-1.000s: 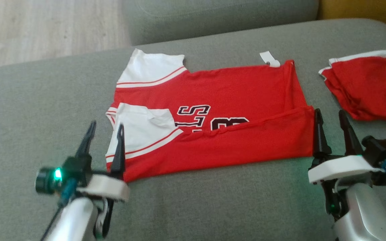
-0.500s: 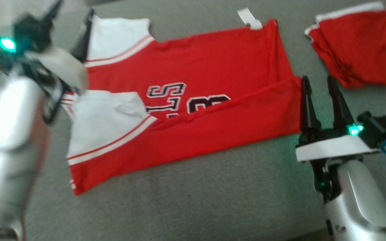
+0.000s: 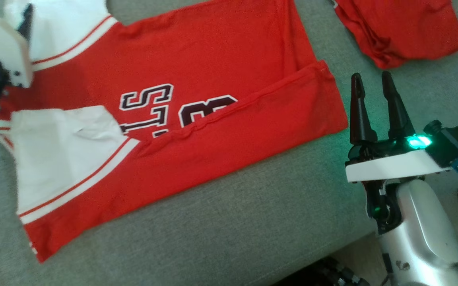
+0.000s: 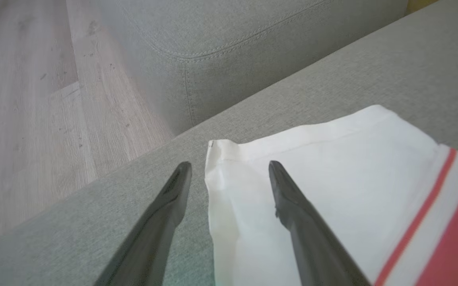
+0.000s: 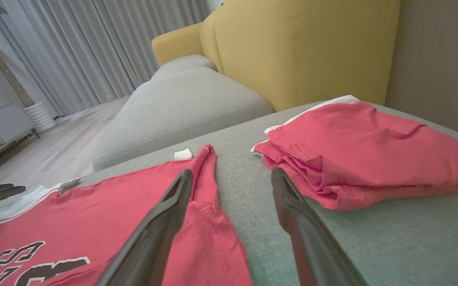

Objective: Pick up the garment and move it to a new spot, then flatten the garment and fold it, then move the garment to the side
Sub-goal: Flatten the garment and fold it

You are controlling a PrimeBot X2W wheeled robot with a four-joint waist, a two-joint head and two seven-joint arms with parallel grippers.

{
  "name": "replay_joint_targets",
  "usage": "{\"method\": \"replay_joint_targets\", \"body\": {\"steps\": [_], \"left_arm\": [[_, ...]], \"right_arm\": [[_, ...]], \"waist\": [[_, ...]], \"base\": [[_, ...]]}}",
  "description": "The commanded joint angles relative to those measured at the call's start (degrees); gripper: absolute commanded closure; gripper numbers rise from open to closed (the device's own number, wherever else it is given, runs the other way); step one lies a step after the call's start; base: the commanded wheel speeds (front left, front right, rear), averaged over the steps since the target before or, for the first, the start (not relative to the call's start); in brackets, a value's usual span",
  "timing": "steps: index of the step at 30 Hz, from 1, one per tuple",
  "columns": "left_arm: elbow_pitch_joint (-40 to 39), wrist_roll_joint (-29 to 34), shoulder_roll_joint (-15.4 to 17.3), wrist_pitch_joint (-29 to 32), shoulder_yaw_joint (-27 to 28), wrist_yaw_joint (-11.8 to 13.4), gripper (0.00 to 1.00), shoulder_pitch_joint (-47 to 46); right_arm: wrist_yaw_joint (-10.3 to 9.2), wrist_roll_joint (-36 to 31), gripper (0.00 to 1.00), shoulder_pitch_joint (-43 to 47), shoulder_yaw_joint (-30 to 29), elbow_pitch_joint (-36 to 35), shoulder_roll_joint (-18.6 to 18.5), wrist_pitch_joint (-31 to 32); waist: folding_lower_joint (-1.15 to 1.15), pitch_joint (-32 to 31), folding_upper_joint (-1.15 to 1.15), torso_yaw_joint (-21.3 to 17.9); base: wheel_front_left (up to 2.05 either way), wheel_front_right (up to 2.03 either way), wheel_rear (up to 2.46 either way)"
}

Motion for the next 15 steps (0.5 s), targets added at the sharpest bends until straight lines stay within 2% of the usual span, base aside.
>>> {"method": "replay_joint_targets", "body": {"steps": [1,9,15], "left_arm": [[-0.1,-0.5,3.6,0.1,1.3,0.1,0.0,-3.7],[5.1,-2.2,5.0,0.6,0.8,0.1,0.0,-6.6],[7.0,-2.8,4.7,1.6,-0.3,0.1,0.0,-8.1]], "right_arm": [[-0.04,0.7,0.0,-1.0,0.7,-2.3,-0.1,-0.6],[-0.04,0.4,0.0,-1.3,0.1,-3.3,-0.1,-0.6],[-0.04,0.7,0.0,-1.1,-0.4,-3.6,-0.1,-0.6]], "waist": [[-0.01,1.6,0.0,-1.6],[-0.01,3.7,0.0,-3.2],[-0.01,4.5,0.0,-3.3]], "base": [[0.0,0.0,0.0],[0.0,0.0,0.0],[0.0,0.0,0.0]]}}
